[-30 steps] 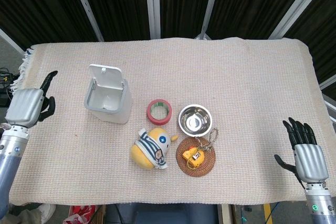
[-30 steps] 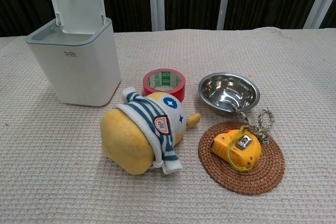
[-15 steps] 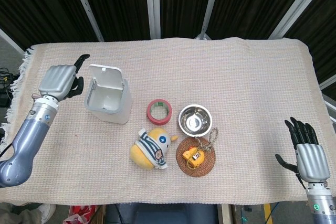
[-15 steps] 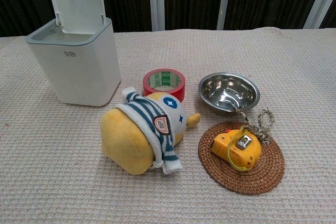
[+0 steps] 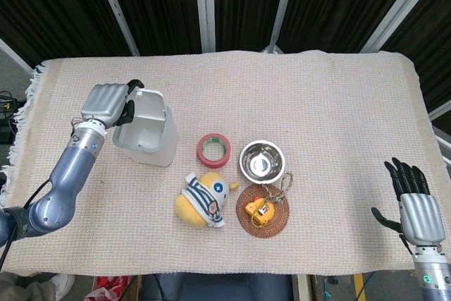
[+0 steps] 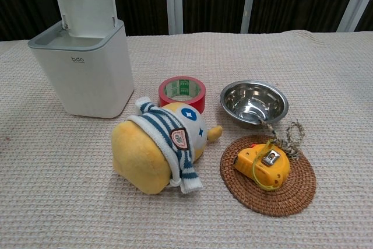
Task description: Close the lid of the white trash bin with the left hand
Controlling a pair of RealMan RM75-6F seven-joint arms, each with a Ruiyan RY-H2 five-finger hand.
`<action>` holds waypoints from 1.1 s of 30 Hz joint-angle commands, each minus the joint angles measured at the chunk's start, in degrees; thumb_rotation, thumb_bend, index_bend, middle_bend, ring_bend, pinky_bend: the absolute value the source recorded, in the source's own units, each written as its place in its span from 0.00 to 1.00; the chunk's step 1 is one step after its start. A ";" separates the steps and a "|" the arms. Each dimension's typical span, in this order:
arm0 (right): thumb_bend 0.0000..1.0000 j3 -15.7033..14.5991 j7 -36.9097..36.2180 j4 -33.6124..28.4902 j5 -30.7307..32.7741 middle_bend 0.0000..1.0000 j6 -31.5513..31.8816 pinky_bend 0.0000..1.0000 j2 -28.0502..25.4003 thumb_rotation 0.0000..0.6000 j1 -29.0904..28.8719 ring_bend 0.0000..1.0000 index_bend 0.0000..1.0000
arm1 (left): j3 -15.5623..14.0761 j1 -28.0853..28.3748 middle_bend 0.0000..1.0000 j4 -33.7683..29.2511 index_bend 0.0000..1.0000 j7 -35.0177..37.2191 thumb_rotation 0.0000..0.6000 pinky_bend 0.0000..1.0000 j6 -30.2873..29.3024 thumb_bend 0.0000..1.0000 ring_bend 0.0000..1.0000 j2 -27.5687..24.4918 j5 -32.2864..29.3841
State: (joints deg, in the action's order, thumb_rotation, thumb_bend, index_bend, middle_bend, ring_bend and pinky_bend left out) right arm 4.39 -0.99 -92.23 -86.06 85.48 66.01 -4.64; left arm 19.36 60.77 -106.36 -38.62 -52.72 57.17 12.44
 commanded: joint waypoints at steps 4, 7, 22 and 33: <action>0.24 -0.08 -0.02 0.07 -0.13 0.00 0.20 0.00 -0.03 1.00 0.13 0.00 0.00 | -0.73 1.05 1.00 -0.91 0.29 0.35 1.00 0.99 -0.67 0.74 0.96 -0.37 -1.07; 0.24 -0.12 0.00 0.09 -0.19 0.00 0.27 0.00 -0.05 1.00 0.18 0.00 0.00 | -0.84 0.88 1.00 -2.66 0.31 1.13 1.00 0.99 -0.83 0.74 0.96 -1.60 -1.09; 0.24 -0.79 0.19 -0.07 -1.60 0.00 1.02 0.00 0.02 1.00 0.52 0.00 0.00 | -6.29 -2.81 1.00 -13.83 0.32 2.75 1.00 0.99 1.72 0.75 0.96 -10.86 3.18; 0.24 -0.97 0.14 0.03 -2.26 0.00 1.25 0.00 0.20 1.00 0.51 0.00 0.00 | -9.01 -4.72 1.00 -13.56 0.31 5.34 1.00 0.99 0.71 0.75 0.96 -8.85 8.51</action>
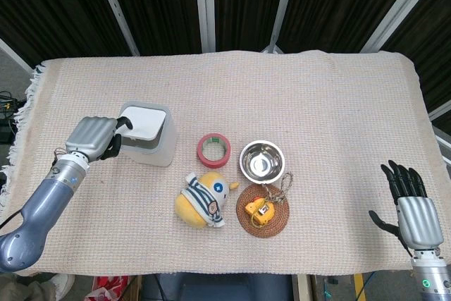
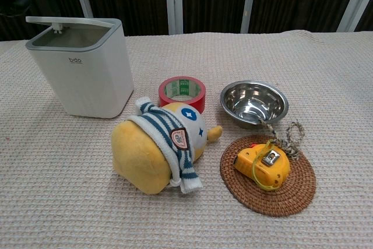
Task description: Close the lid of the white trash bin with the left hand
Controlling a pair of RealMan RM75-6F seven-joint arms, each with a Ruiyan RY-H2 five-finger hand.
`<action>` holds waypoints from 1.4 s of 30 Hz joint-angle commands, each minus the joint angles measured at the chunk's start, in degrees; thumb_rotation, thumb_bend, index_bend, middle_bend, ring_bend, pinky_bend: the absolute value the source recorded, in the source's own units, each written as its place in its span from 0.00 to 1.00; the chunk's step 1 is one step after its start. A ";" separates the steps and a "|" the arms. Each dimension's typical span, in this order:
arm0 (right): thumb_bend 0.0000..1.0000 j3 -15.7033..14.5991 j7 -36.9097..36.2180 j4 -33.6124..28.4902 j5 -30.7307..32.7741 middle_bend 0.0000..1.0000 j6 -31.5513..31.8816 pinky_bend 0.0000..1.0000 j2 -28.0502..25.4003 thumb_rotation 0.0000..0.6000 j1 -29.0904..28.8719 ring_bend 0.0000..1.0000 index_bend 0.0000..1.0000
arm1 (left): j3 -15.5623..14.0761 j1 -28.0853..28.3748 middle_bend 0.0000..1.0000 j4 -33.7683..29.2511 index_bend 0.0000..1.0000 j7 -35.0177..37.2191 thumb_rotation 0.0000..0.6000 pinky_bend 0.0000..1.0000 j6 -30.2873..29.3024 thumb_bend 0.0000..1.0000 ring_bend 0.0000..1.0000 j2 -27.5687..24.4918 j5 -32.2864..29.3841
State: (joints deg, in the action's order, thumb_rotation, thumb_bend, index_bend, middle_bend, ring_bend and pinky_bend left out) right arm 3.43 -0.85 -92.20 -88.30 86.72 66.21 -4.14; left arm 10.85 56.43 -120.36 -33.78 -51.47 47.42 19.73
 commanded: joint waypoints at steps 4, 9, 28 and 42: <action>0.24 0.02 -0.08 0.03 0.06 0.00 -0.03 0.00 -0.01 1.00 0.00 0.00 0.00 | -1.51 -0.95 1.00 0.95 0.32 1.09 1.00 0.99 -1.32 0.75 0.96 2.44 3.33; 0.24 0.04 -0.22 0.04 0.17 0.00 -0.07 0.00 -0.06 1.00 0.02 0.00 0.00 | -2.82 -1.44 1.00 2.12 0.32 1.59 1.00 0.99 -1.71 0.75 0.96 4.28 4.98; 0.24 -0.01 -0.14 0.10 0.06 0.00 0.02 0.00 -0.11 1.00 0.09 0.00 0.00 | -3.74 -2.82 1.00 3.36 0.30 4.82 1.00 0.99 -4.09 0.74 0.96 6.83 10.12; 0.24 -0.24 0.76 0.90 -0.44 0.00 0.50 0.00 -0.33 1.00 0.34 0.00 0.00 | -12.37 -22.53 0.01 -1.57 0.00 11.54 1.00 0.26 -24.96 0.22 0.04 5.59 43.92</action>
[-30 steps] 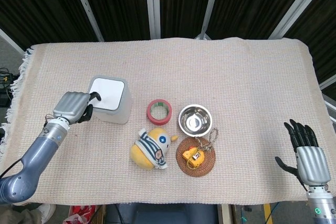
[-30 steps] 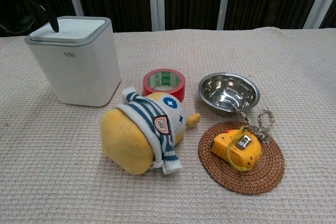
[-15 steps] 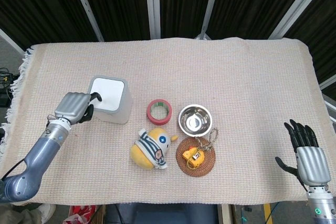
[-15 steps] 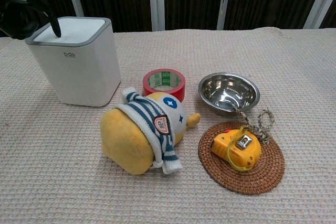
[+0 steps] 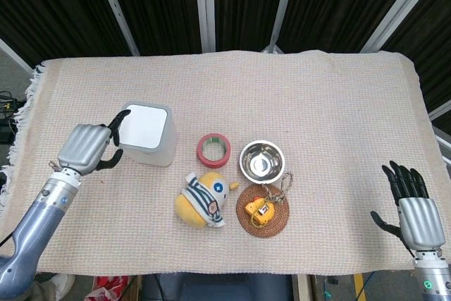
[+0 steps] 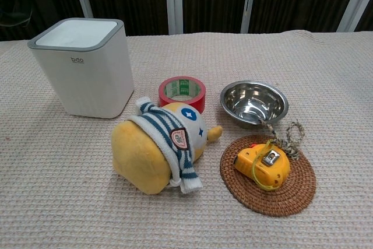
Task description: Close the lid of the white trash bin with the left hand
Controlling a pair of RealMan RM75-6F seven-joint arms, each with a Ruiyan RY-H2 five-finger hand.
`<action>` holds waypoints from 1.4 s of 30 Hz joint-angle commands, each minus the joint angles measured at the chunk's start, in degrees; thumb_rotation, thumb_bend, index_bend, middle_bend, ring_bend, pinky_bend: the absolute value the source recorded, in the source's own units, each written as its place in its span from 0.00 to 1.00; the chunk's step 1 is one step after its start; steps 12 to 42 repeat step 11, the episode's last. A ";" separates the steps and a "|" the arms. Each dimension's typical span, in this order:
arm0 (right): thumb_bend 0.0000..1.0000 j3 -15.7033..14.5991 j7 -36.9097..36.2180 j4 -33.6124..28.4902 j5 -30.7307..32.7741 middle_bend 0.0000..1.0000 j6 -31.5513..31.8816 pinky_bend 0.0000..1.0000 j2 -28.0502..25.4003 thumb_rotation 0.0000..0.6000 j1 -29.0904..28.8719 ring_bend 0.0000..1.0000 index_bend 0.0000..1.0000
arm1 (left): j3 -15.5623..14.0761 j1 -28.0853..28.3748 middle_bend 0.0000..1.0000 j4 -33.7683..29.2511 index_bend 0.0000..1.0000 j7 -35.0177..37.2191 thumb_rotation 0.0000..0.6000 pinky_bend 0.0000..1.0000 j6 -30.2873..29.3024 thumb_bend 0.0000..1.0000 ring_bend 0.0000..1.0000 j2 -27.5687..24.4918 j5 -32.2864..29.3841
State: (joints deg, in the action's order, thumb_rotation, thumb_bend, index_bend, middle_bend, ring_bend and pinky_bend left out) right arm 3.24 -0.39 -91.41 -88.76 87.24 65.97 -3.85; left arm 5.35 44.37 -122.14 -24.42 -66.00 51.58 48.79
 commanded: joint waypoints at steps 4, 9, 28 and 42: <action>0.24 -0.15 1.88 0.47 -0.49 0.00 0.28 0.00 -0.14 1.00 0.06 0.00 0.00 | -12.62 -19.00 0.00 7.29 0.00 6.12 1.00 0.11 -17.14 0.09 0.00 6.04 24.52; 0.24 -0.32 3.25 0.72 -0.92 0.00 0.86 0.00 0.19 1.00 0.30 0.00 0.00 | -16.30 -26.76 0.00 17.52 0.00 10.55 1.00 0.01 -22.80 0.07 0.00 10.88 30.21; 0.24 -0.31 3.29 0.72 -1.01 0.00 1.04 0.00 0.21 1.00 0.36 0.00 0.00 | -16.52 -28.28 0.00 20.58 0.00 11.91 1.00 0.00 -23.97 0.07 0.00 11.98 31.29; 0.24 -0.31 3.29 0.72 -1.01 0.00 1.04 0.00 0.21 1.00 0.36 0.00 0.00 | -16.52 -28.28 0.00 20.58 0.00 11.91 1.00 0.00 -23.97 0.07 0.00 11.98 31.29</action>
